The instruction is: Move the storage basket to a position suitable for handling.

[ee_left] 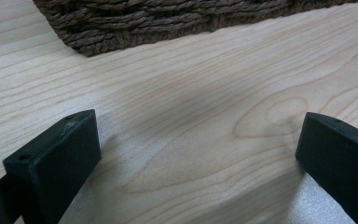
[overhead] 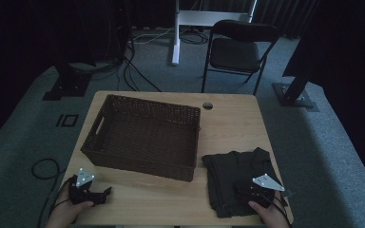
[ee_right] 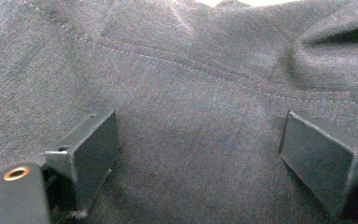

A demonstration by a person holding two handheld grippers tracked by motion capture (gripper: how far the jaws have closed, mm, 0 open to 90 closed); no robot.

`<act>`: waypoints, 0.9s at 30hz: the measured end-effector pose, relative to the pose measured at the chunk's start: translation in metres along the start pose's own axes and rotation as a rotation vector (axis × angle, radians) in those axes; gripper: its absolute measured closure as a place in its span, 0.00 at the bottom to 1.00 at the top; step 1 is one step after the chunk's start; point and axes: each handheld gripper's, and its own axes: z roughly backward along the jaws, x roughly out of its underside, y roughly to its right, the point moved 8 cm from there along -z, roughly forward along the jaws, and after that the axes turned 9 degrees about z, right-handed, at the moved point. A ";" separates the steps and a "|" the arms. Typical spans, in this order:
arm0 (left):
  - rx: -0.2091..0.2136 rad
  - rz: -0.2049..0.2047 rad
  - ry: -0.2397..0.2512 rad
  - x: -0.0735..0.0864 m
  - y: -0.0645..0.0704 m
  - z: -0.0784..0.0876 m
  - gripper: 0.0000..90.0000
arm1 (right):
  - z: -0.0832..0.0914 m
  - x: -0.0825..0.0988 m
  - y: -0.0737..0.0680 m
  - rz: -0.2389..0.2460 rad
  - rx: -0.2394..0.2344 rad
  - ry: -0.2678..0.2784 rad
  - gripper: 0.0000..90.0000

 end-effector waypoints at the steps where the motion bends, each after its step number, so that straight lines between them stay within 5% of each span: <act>1: 0.000 0.000 0.000 0.000 0.000 0.000 0.00 | 0.000 0.000 0.000 0.000 0.000 0.000 0.12; 8: 0.012 0.001 0.002 0.001 -0.001 0.002 0.00 | 0.000 0.000 0.000 -0.003 -0.006 0.006 0.12; 12: 0.043 0.058 0.034 -0.001 -0.003 0.004 0.01 | 0.002 -0.002 -0.001 0.012 -0.016 0.009 0.13; 18: 0.024 0.024 0.025 -0.004 -0.010 0.012 0.02 | 0.007 -0.016 -0.005 -0.025 -0.040 0.043 0.15; 27: 0.019 0.018 0.036 -0.014 -0.018 0.016 0.02 | 0.006 -0.045 -0.016 0.020 -0.044 0.085 0.15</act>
